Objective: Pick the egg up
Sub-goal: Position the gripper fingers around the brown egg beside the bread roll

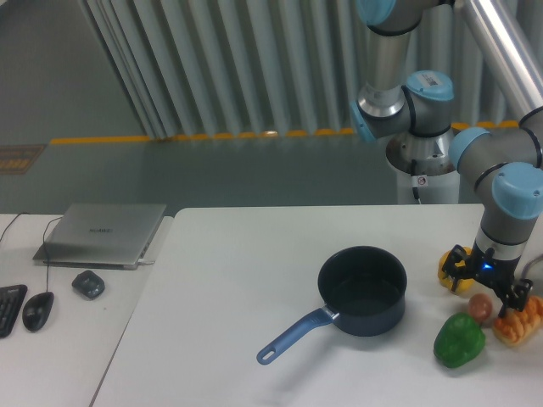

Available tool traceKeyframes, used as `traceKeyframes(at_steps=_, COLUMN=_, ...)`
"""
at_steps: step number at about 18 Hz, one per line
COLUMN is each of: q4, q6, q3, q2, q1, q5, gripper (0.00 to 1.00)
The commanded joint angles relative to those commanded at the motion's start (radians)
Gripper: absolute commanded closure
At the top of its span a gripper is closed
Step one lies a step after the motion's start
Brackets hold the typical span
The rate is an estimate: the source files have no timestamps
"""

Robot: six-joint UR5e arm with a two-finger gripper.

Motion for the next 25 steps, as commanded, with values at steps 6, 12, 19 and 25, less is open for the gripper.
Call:
traceKeyframes(at_steps=6, q4=-0.002, q6=-0.002, q3=-0.021, q2=0.006, q1=-0.018, q5=0.006, gripper=0.0)
traceKeyframes(at_steps=12, q4=0.005, q6=0.002, q3=-0.018, q2=-0.008, q1=-0.02, q5=0.008, gripper=0.0)
traceKeyframes(at_steps=19, q4=0.006, q6=0.034, q3=-0.02, q2=-0.011, q1=-0.015, q5=0.012, gripper=0.0)
traceKeyframes(at_steps=25, q4=0.005, q6=0.034, q3=-0.021, q2=-0.003, q1=-0.02, q5=0.041, gripper=0.13)
